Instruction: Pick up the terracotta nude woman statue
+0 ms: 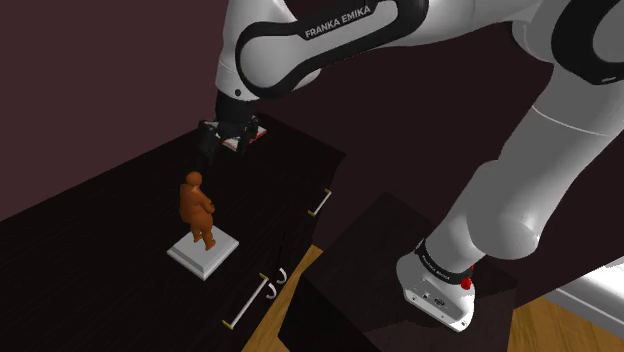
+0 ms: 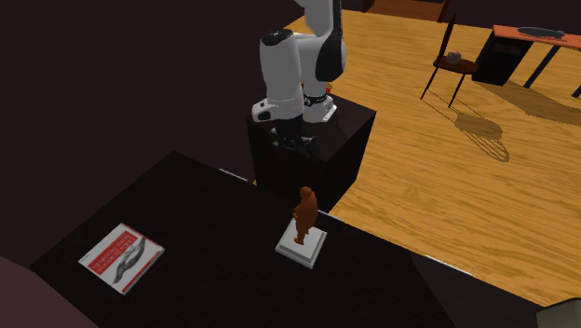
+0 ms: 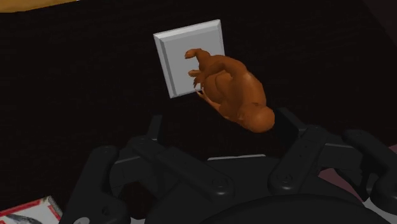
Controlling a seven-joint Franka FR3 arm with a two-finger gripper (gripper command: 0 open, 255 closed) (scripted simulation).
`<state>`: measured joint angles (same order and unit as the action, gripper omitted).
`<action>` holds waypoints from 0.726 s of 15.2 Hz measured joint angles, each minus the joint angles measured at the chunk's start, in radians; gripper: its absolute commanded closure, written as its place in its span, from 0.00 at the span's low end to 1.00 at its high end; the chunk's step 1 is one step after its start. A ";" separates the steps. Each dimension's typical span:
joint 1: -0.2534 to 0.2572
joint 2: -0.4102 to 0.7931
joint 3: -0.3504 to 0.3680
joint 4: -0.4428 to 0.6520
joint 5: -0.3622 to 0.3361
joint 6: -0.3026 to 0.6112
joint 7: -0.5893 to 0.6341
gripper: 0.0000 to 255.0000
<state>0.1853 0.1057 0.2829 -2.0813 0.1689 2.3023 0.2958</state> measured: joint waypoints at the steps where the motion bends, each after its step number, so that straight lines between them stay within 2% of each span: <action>1: 0.011 0.036 0.007 0.036 -0.009 0.003 0.017 0.00; 6: 0.052 0.195 0.021 0.176 -0.041 0.030 0.054 0.00; 11: 0.060 0.238 0.020 0.168 -0.047 0.083 0.054 0.00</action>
<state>0.2454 0.3438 0.3030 -1.9138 0.1218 2.3848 0.3498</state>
